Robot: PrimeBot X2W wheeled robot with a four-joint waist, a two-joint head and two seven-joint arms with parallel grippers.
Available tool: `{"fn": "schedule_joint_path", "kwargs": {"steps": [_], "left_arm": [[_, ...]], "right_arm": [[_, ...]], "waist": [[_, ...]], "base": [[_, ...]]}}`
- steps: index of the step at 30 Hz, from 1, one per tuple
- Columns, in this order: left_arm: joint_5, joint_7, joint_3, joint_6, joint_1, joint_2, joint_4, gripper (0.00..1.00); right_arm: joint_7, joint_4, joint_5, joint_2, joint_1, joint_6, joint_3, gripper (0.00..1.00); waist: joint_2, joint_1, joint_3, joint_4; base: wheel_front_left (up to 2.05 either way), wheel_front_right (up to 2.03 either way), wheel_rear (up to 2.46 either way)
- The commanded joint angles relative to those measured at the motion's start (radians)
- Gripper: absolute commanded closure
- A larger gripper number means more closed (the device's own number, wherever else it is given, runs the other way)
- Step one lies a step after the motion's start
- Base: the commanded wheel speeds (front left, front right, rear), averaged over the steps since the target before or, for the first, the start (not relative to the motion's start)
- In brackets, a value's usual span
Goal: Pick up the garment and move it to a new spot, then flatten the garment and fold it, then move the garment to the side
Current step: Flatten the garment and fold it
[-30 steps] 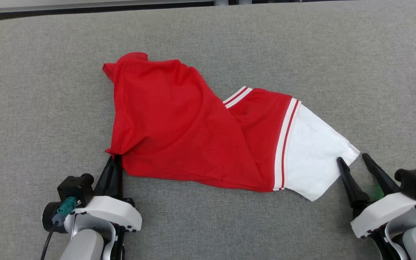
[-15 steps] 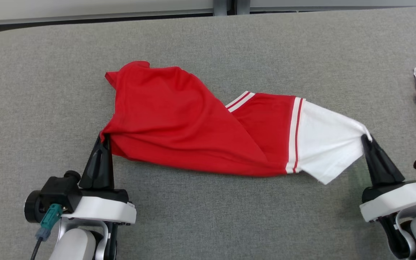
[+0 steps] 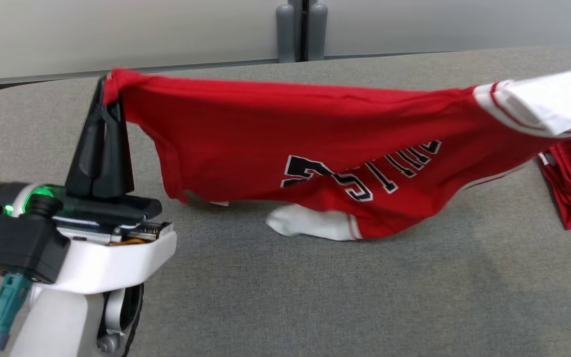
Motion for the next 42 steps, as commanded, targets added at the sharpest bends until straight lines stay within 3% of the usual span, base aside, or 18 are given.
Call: {"fn": "schedule_joint_path", "kwargs": {"steps": [1,5,9,18,24,32,33,38,42], "left_arm": [[0.010,0.009,0.005,0.008,-0.032,0.008,-0.024,1.00],[0.035,0.045,0.006,0.013,-0.105,0.021,-0.119,1.00],[0.038,0.082,0.010,0.018,-0.149,0.024,-0.167,1.00],[-0.035,0.099,0.013,-0.028,-0.277,0.010,-0.057,1.00],[-0.085,0.062,0.030,-0.088,-0.551,-0.012,0.189,1.00],[-0.097,-0.016,0.049,-0.134,-0.910,-0.039,0.602,1.00],[-0.097,-0.016,0.049,-0.134,-0.910,-0.039,0.602,1.00],[-0.112,-0.050,0.081,-0.147,-1.047,-0.051,0.834,1.00],[-0.120,-0.056,0.073,-0.173,-1.075,-0.073,1.028,1.00]], "right_arm": [[0.014,-0.042,-0.013,0.003,-0.017,-0.002,-0.021,1.00],[0.061,-0.176,-0.029,0.016,-0.055,-0.002,-0.098,1.00],[0.115,-0.230,-0.020,0.024,-0.084,-0.002,-0.118,1.00],[0.164,-0.119,0.067,0.010,-0.246,-0.001,-0.036,1.00],[0.166,0.093,0.129,-0.058,-0.572,-0.001,0.087,1.00],[0.043,0.483,0.181,-0.027,-1.023,-0.001,0.283,1.00],[0.043,0.483,0.181,-0.027,-1.023,-0.001,0.283,1.00],[-0.025,0.710,0.220,0.019,-1.203,-0.001,0.393,1.00],[-0.050,0.864,0.252,0.049,-1.236,-0.001,0.501,1.00]], "waist": [[-0.0001,0.0000,-0.013,-0.008],[-0.0001,0.0000,-0.027,-0.015],[-0.0001,0.0000,-0.031,-0.024],[-0.0001,0.0000,0.051,-0.027],[-0.0001,0.0000,0.152,0.000],[-0.0001,0.0000,0.189,0.008],[-0.0001,0.0000,0.189,0.008],[-0.0001,0.0000,0.193,0.001],[-0.0001,0.0000,0.198,-0.001]], "base": [[0.00,0.00,0.00],[0.00,0.00,0.00],[0.00,0.00,0.00],[0.00,0.00,0.00],[0.00,0.00,0.00],[0.00,0.00,0.00],[0.00,0.00,0.00],[0.00,0.00,0.00],[0.00,0.00,0.00]]}}
